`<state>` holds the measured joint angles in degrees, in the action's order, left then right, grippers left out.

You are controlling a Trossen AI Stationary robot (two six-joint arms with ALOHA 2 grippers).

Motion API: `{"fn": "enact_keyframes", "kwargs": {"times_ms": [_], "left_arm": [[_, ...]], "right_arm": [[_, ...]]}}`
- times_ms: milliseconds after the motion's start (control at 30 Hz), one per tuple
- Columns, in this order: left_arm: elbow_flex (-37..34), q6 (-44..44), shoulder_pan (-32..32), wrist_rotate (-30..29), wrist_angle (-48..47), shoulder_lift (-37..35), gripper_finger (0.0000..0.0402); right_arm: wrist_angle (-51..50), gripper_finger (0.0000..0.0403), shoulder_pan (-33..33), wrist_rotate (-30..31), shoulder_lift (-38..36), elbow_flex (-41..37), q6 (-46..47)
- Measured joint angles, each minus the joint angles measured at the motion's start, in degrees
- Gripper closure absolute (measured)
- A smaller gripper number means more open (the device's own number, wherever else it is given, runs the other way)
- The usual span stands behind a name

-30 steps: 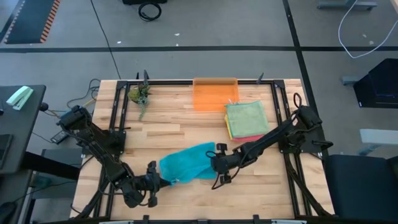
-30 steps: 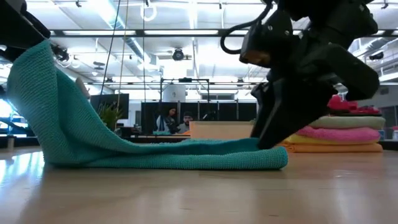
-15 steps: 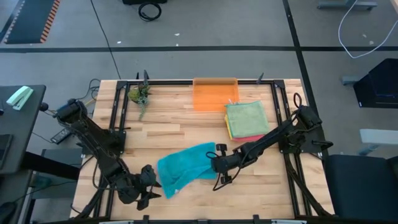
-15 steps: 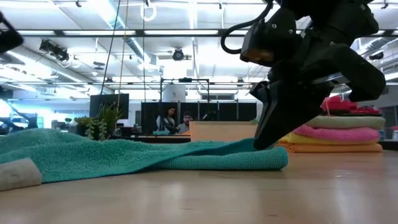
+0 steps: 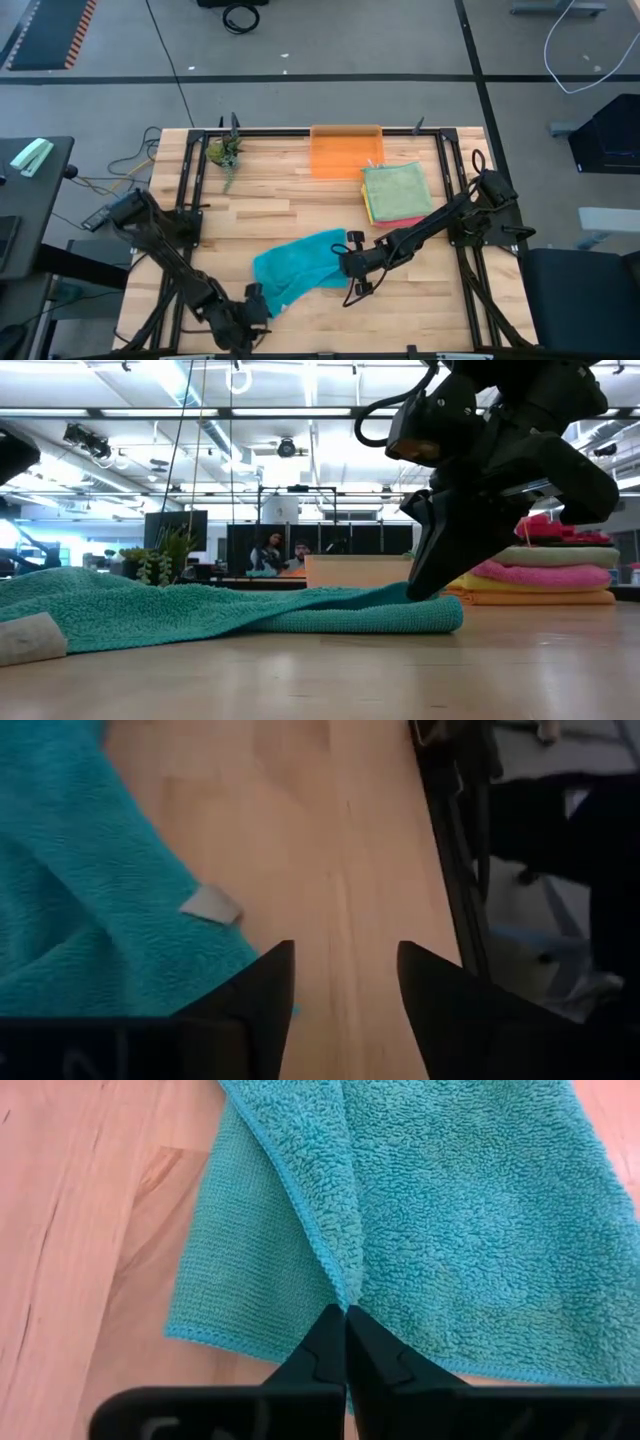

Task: Fold microfiber towels
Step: Fold the blue microfiber cloth

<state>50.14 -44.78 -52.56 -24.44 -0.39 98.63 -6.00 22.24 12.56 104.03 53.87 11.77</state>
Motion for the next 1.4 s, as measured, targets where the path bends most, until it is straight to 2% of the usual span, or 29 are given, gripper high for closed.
{"fn": "enact_keyframes", "kwargs": {"times_ms": [200,467,633,767,933,1000,1233,1400], "left_arm": [[3.3,0.5,0.0,0.5,-7.8,3.9,0.0219],[3.5,0.5,0.4,-0.4,-8.1,6.1,0.02],[3.8,-0.7,1.1,-1.7,-7.2,9.0,0.0205],[3.8,-1.0,1.7,-0.8,-8.1,9.5,0.0246],[3.8,-3.0,2.3,-0.1,-11.0,9.4,0.0358],[3.8,-3.1,2.6,0.1,-10.9,9.3,0.0387],[5.4,2.7,2.1,1.8,-13.8,2.4,0.0394],[6.9,6.9,1.0,-5.1,-15.0,-5.8,0.0391]], "right_arm": [[0.1,0.0399,0.0,-0.2,0.0,0.0,0.0],[0.0,0.0399,0.0,-1.1,0.0,0.0,0.2],[0.0,0.0399,0.0,-1.2,0.0,0.0,0.2],[0.0,0.0399,0.0,-1.4,0.0,0.0,0.2],[-0.1,0.0399,0.0,-1.5,0.0,0.0,0.2],[-0.1,0.0399,0.0,-2.1,0.0,0.0,0.2],[-3.5,0.0399,2.1,-4.5,-5.4,0.0,2.0],[-3.5,0.0399,5.2,-3.1,-13.8,0.0,0.9]]}}
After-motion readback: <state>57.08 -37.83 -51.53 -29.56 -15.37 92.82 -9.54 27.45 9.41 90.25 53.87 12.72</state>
